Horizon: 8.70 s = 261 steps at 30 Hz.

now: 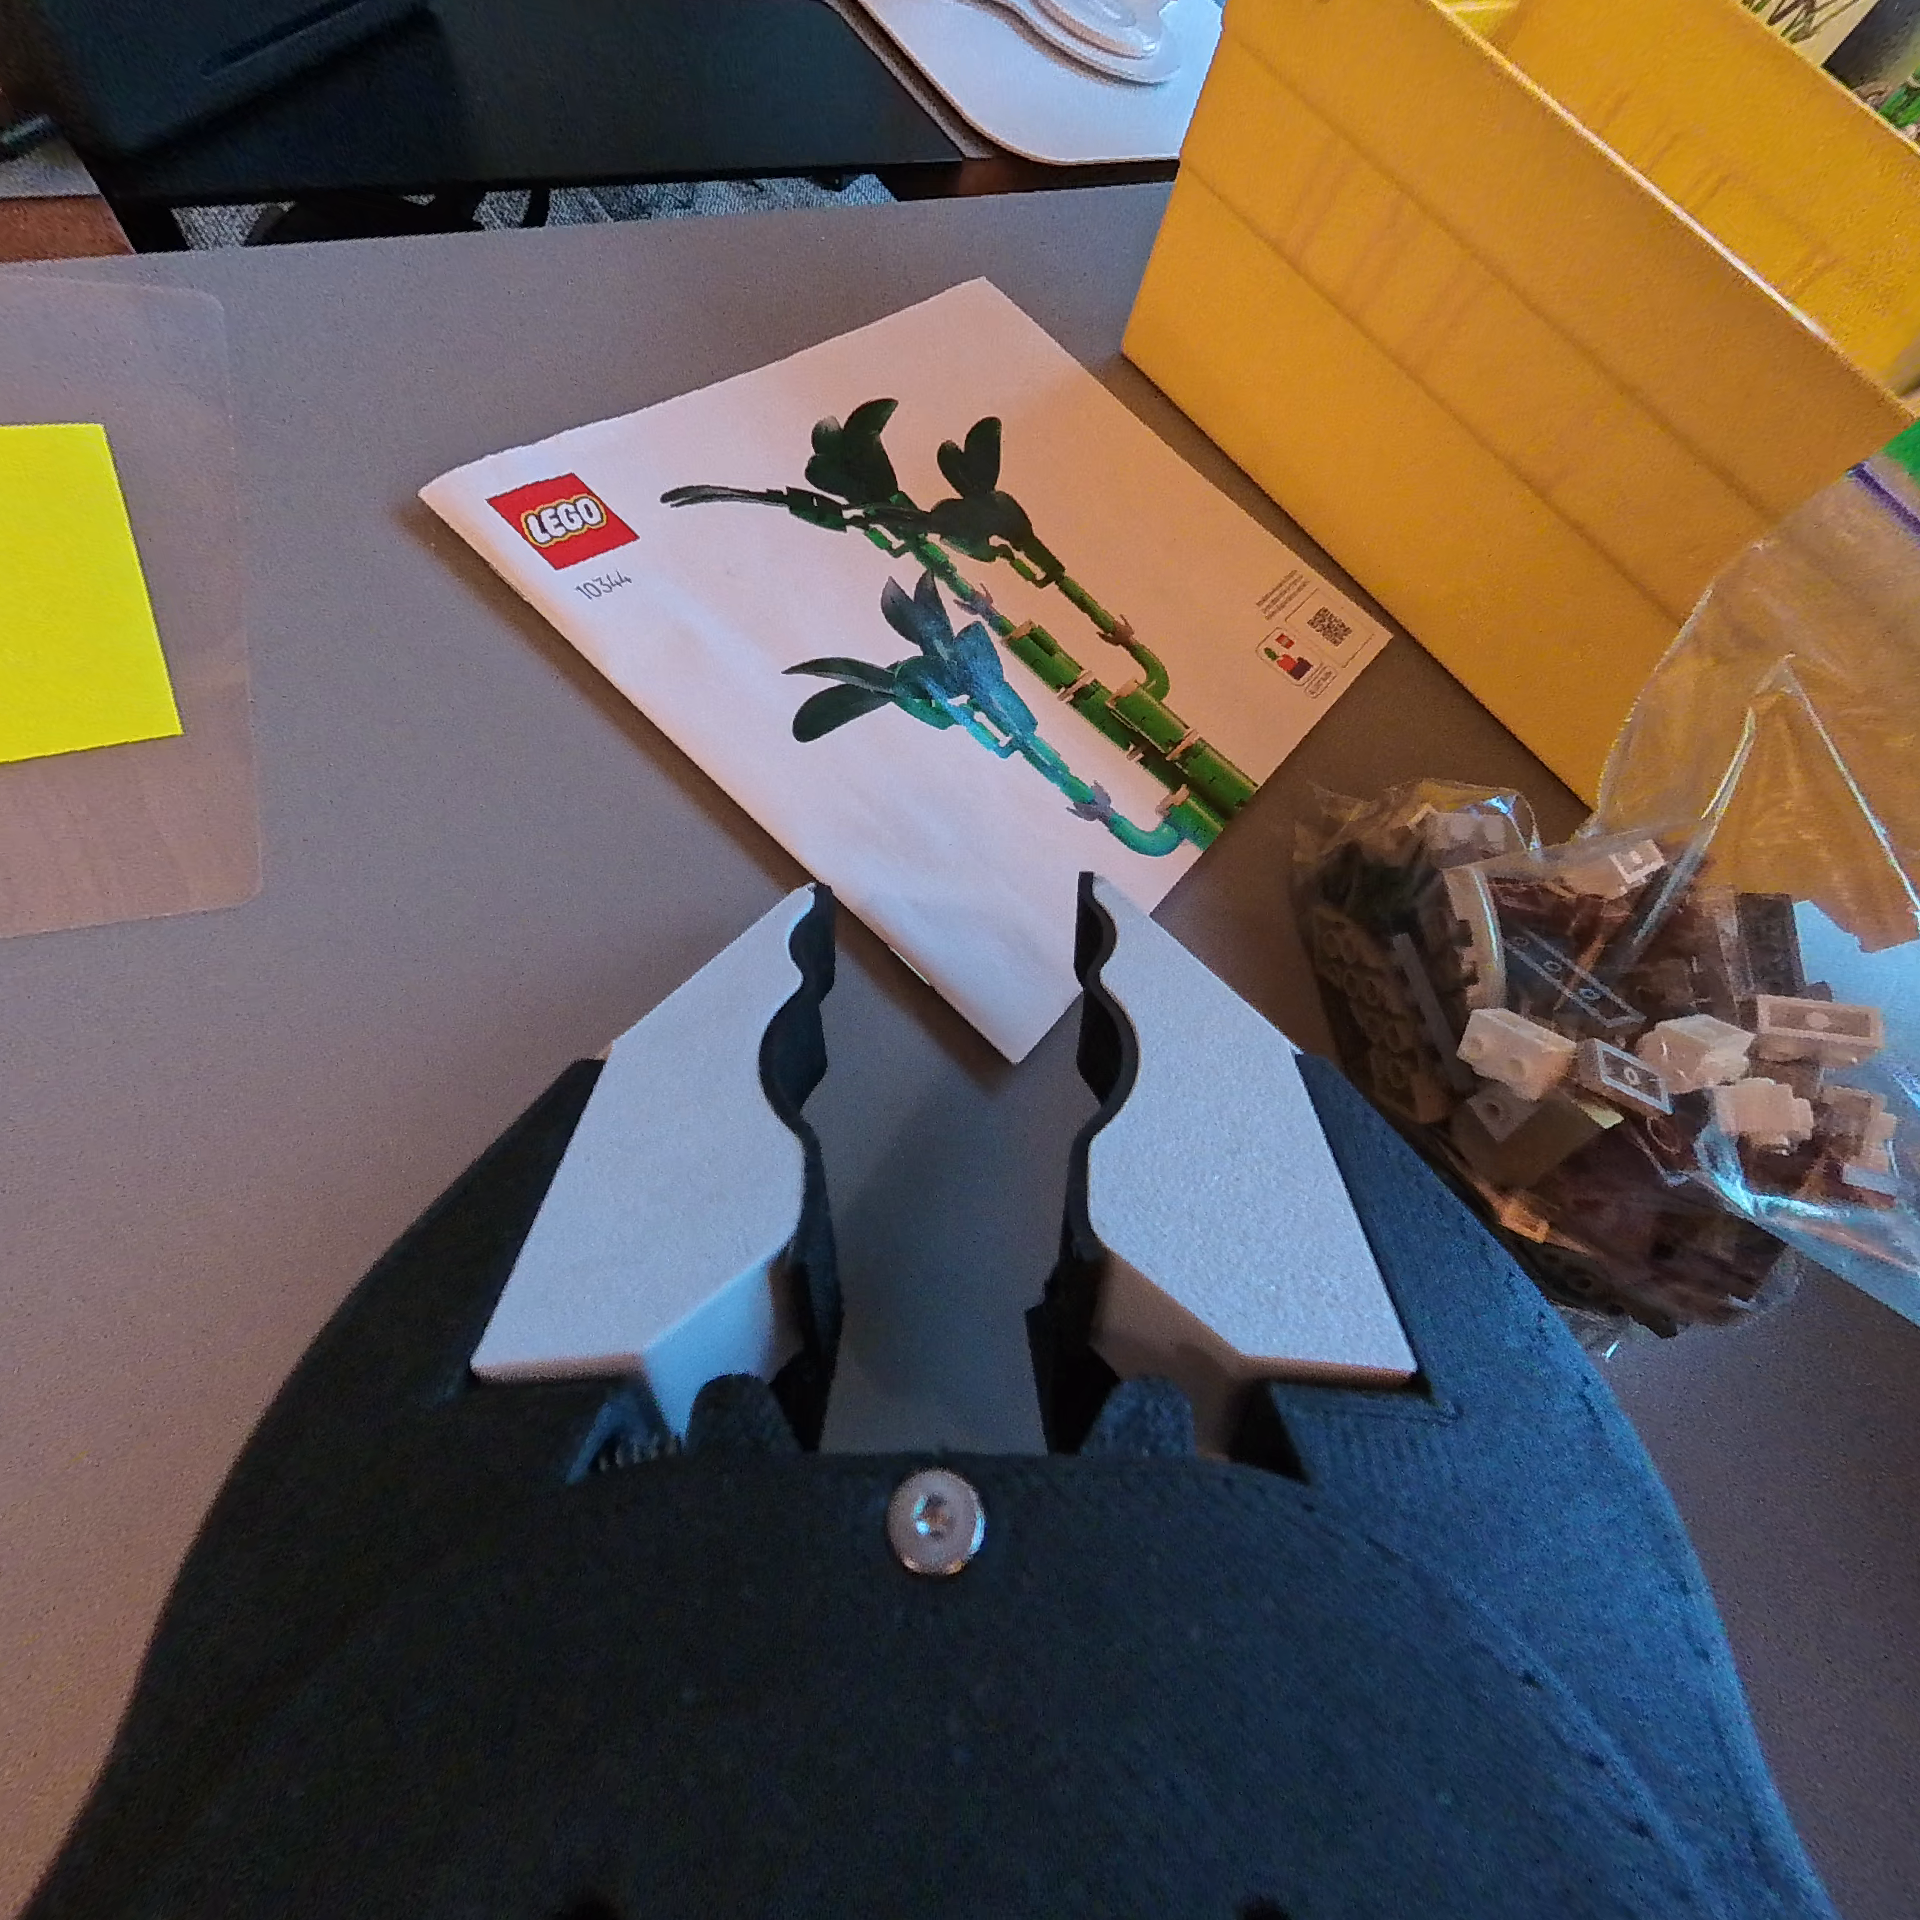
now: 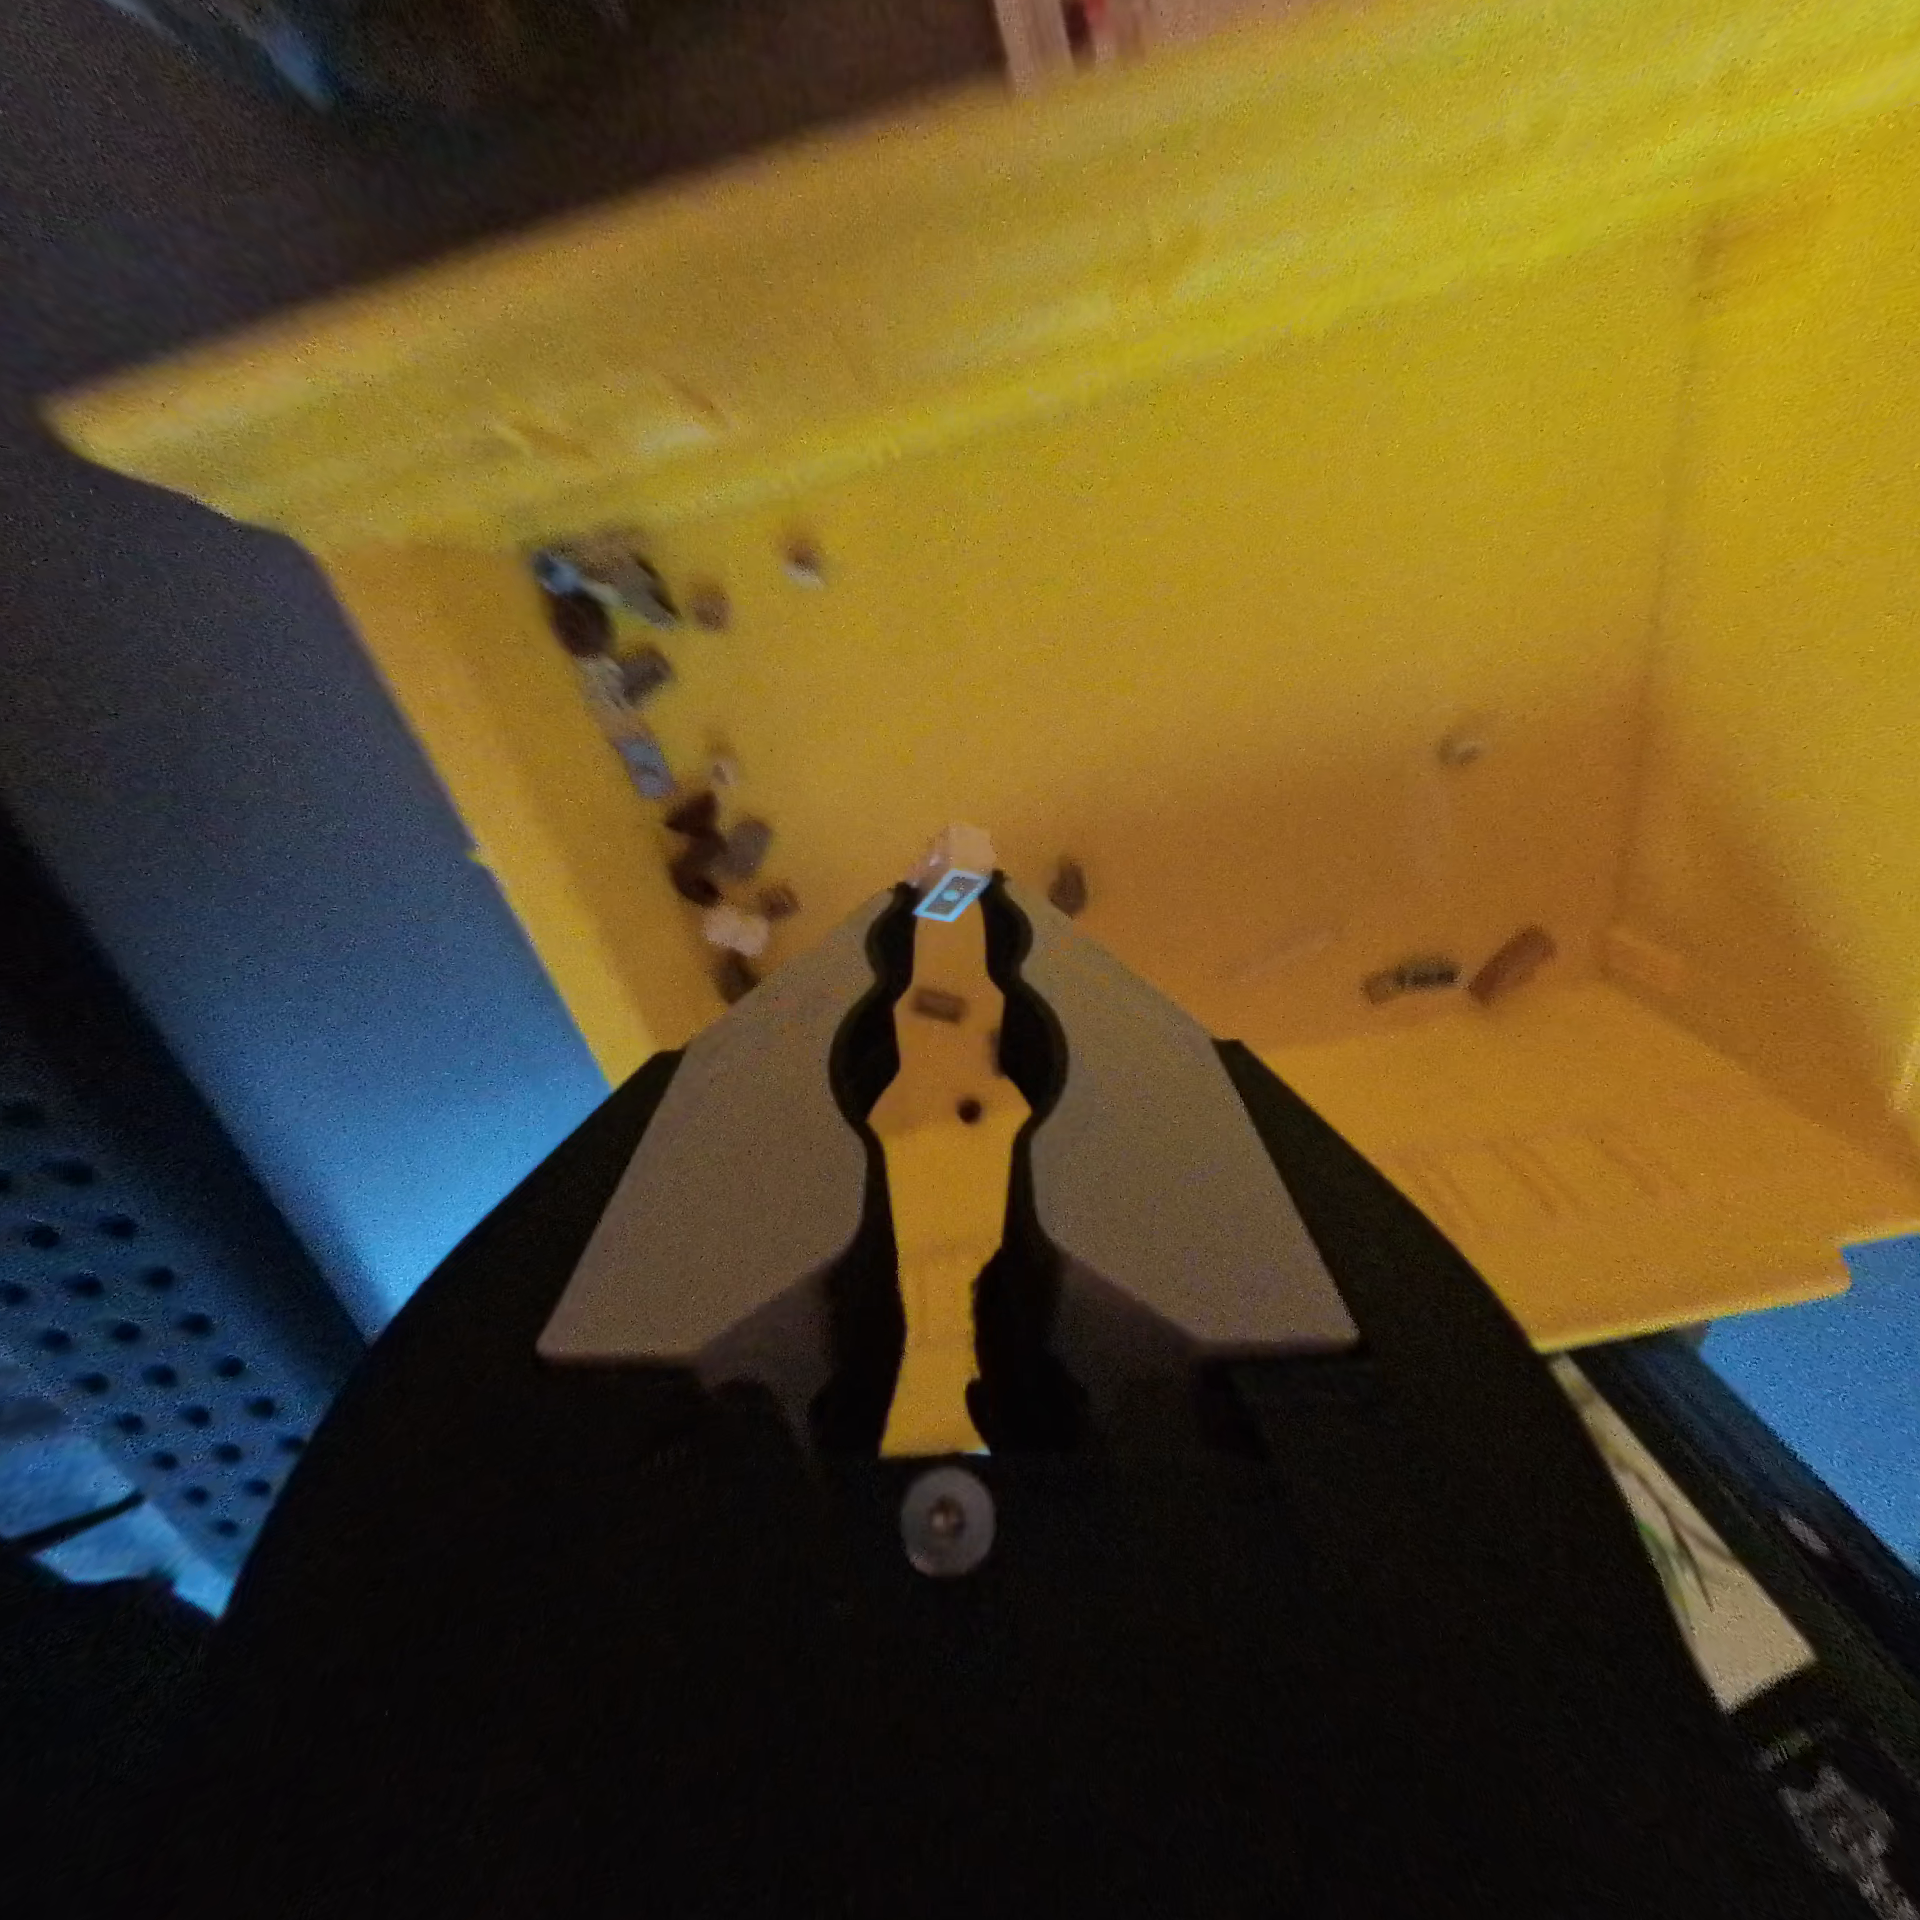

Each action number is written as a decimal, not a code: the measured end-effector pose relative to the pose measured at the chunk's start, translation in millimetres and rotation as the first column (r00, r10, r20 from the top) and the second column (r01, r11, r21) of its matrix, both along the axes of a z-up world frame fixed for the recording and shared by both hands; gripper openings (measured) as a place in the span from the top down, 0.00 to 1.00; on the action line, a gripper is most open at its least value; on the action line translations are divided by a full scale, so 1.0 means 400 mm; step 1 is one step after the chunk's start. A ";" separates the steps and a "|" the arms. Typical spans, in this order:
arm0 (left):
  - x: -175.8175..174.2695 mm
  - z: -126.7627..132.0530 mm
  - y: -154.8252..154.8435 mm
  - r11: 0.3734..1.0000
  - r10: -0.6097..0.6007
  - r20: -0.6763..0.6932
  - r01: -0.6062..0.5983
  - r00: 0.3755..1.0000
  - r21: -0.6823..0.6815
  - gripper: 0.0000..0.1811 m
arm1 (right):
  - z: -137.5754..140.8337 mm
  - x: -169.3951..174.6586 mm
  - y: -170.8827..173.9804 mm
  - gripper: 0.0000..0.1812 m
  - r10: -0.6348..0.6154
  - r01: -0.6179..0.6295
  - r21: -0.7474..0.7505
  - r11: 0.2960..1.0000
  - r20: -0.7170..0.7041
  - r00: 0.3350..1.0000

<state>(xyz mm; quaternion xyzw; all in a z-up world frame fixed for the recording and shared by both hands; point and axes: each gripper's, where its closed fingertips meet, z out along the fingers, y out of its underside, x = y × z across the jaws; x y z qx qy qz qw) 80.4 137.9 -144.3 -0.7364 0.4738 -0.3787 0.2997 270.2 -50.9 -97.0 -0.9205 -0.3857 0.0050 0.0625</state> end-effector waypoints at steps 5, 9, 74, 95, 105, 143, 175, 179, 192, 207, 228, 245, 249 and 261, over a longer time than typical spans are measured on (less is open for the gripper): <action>0.000 -0.001 -0.001 1.000 -0.001 -0.004 0.001 1.000 0.004 0.75 | 0.153 -0.267 0.041 0.93 0.177 -0.074 0.252 0.965 -0.416 0.892; 0.000 0.000 -0.001 1.000 0.000 -0.002 0.000 1.000 0.005 0.75 | 0.155 -0.367 0.065 0.93 0.186 -0.049 0.253 0.966 -0.554 0.812; -0.001 -0.003 0.001 1.000 0.000 -0.009 0.000 1.000 0.003 0.75 | -0.114 0.179 -0.095 0.92 0.258 -0.149 -0.276 0.950 0.415 0.873; 0.001 -0.004 -0.003 1.000 -0.006 -0.015 0.006 1.000 0.012 0.75 | 0.160 -0.375 0.060 0.92 0.452 -0.340 0.469 0.815 -0.146 0.880; 0.001 -0.002 -0.004 1.000 -0.007 -0.010 0.007 1.000 0.008 0.75 | 0.129 -0.358 0.096 0.86 0.304 -0.177 0.402 0.898 -0.277 0.912; 0.001 -0.008 -0.002 1.000 -0.006 -0.017 0.005 1.000 -0.003 0.75 | 0.053 -0.006 0.005 0.92 0.213 -0.258 0.163 0.952 0.253 0.944; 0.001 -0.008 -0.007 1.000 -0.009 -0.020 0.010 1.000 0.004 0.75 | -0.146 0.177 -0.079 0.86 -0.185 0.215 -0.115 0.970 0.232 0.955; 0.001 -0.008 -0.007 1.000 -0.011 -0.021 0.011 1.000 0.005 0.75 | -0.167 0.180 -0.094 0.89 -0.169 0.218 -0.167 0.962 0.265 0.949; 0.001 -0.012 -0.006 1.000 -0.010 -0.028 0.010 1.000 0.002 0.75 | 0.137 -0.181 0.031 0.96 0.048 -0.012 0.265 0.964 -0.128 0.991; 0.000 -0.015 -0.005 1.000 -0.010 -0.037 0.010 0.999 0.005 0.75 | 0.193 -0.353 0.102 0.92 0.147 -0.025 0.392 0.920 -0.286 0.947; -0.001 -0.015 -0.002 1.000 -0.006 -0.043 0.007 0.999 0.025 0.75 | -0.154 0.135 -0.001 0.95 -0.255 0.251 0.046 0.967 0.200 0.946; -0.002 -0.015 0.000 0.999 -0.003 -0.048 0.005 0.999 0.039 0.75 | 0.076 -0.003 0.048 0.95 -0.195 -0.038 0.396 0.917 0.531 0.825; -0.002 -0.015 -0.001 0.999 -0.004 -0.049 0.007 0.999 0.041 0.74 | 0.114 -0.050 0.046 0.95 -0.177 -0.081 0.419 0.904 0.541 0.822; -0.001 -0.017 -0.002 0.999 -0.007 -0.053 0.009 0.999 0.041 0.75 | 0.094 -0.425 0.100 0.95 0.073 0.010 0.476 0.880 -0.156 0.985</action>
